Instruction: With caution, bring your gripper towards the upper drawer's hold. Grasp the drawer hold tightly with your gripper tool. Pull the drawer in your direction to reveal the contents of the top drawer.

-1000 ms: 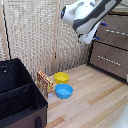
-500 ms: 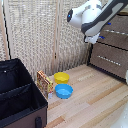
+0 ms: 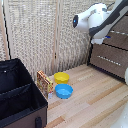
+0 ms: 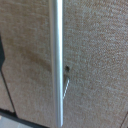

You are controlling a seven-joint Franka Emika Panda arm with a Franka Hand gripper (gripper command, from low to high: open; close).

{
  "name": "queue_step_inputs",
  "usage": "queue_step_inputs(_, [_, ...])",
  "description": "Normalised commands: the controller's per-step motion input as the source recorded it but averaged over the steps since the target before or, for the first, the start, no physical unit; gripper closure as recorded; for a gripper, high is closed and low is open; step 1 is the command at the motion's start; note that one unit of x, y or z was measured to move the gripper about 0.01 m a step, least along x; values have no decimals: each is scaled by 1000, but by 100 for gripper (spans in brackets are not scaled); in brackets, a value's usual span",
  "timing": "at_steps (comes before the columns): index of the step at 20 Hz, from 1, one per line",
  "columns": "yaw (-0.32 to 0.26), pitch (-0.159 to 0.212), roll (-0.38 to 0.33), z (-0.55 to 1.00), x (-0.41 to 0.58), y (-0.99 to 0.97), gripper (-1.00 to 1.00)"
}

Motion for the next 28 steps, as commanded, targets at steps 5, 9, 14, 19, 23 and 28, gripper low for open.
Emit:
queue_step_inputs(5, [120,-16,-209,-215,-342,-347,-100])
queue_step_inputs(9, [73,0,-124,-146,-97,-253,100])
queue_step_inputs(14, [-3,-38,-36,26,-151,-448,100])
queue_step_inputs(19, [-32,-24,5,6,-85,-277,100])
queue_step_inputs(23, [-60,0,1,-93,26,25,100])
queue_step_inputs(28, [-143,0,-57,-282,81,686,100])
